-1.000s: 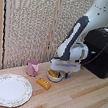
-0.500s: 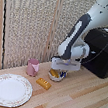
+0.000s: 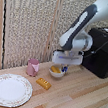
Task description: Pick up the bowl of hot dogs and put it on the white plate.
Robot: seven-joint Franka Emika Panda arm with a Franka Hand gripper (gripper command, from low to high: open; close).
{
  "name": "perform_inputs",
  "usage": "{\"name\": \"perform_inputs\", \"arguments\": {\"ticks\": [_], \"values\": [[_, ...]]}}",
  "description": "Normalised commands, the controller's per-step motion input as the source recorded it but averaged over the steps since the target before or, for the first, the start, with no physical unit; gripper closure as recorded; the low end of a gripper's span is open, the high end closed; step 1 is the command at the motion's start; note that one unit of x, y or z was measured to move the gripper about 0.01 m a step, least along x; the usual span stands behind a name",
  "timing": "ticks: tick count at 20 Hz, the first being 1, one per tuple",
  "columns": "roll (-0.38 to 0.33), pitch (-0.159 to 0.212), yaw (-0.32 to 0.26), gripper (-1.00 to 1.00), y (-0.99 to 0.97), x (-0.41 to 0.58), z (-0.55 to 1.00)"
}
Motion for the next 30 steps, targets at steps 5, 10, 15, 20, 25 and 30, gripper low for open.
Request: {"name": "perform_inputs", "arguments": {"ticks": [5, 10, 15, 20, 25, 30], "values": [[0.133, 0.0, 0.041, 1.0, -0.15, 0.253, 0.83], [0.113, 0.027, 0.07, 1.0, 0.3, 0.495, 0.8], [0.088, 0.057, 0.042, 1.0, 0.52, 0.514, 0.77], [0.026, 0.024, 0.001, 1.0, 0.69, 0.423, 0.76], [0.048, -0.02, 0.0, 1.0, 0.83, 0.141, 0.32], [0.051, -0.066, 0.0, 1.0, 0.91, 0.017, 0.03]]}}
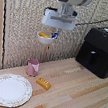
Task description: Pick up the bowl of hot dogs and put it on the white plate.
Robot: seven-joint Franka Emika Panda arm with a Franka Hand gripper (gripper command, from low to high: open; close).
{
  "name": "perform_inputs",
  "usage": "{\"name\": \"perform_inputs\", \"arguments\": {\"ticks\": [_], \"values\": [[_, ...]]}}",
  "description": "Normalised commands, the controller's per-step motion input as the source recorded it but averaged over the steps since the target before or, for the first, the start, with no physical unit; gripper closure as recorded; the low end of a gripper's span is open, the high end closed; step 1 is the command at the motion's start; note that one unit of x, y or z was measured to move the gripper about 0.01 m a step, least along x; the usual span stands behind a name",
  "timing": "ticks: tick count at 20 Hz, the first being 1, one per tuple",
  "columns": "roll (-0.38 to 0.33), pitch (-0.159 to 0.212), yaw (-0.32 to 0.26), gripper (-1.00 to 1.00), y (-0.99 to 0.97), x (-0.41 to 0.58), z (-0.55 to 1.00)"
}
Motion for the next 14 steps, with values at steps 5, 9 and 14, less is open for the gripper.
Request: {"name": "perform_inputs", "arguments": {"ticks": [5, 9, 14], "values": [[0.02, -0.052, 0.002, 1.0, 0.98, 0.0, -0.06], [0.0, -0.038, 0.017, 1.0, 0.95, 0.028, -0.27], [-0.046, -0.029, 0.043, 1.0, 0.81, 0.048, -0.46]]}}
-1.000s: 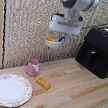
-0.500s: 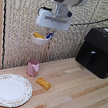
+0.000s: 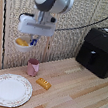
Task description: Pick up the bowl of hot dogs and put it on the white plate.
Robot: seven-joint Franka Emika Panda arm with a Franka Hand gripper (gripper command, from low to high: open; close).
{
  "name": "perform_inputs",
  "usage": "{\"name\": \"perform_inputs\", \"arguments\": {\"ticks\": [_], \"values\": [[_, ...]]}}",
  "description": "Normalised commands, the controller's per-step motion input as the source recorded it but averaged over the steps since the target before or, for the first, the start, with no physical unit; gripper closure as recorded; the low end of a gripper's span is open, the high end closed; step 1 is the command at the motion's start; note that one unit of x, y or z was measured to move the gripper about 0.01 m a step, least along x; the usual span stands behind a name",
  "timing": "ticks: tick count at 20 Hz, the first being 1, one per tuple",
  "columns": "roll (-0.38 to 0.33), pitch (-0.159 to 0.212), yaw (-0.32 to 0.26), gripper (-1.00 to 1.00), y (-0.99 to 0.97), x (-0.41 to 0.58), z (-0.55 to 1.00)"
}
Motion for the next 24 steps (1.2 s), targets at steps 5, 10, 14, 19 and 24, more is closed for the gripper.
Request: {"name": "perform_inputs", "arguments": {"ticks": [5, 10, 14, 19, 24], "values": [[-0.102, -0.042, 0.053, 1.0, 0.66, 0.037, -0.54], [-0.119, -0.042, 0.051, 1.0, 0.46, -0.011, -0.47], [-0.122, -0.002, 0.047, 1.0, 0.27, -0.154, -0.41], [-0.091, -0.021, 0.055, 1.0, 0.13, -0.038, -0.43], [-0.096, -0.007, 0.059, 1.0, 0.05, 0.043, -0.45]]}}
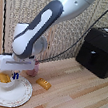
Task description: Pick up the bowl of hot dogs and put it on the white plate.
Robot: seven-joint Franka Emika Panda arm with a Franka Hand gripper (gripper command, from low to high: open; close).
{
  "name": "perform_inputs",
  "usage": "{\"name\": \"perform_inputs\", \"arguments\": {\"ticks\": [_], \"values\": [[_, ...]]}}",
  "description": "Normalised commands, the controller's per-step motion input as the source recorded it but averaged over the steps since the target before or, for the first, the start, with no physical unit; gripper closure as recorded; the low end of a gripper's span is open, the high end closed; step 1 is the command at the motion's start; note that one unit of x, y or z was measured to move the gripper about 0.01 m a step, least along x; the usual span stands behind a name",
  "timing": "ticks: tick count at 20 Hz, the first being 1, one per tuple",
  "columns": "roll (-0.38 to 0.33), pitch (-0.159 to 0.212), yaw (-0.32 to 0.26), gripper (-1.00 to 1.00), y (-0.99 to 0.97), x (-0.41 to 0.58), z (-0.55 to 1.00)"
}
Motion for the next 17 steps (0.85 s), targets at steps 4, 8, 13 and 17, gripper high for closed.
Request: {"name": "perform_inputs", "arguments": {"ticks": [4, 8, 13, 17], "values": [[-0.08, -0.005, 0.072, 1.0, 0.0, 0.091, -0.35], [0.01, 0.027, 0.057, -1.0, -0.06, 0.063, 0.02], [0.011, 0.122, 0.032, -1.0, -0.12, 0.189, 0.34], [0.022, 0.078, 0.041, -1.0, -0.09, 0.263, 0.47]]}}
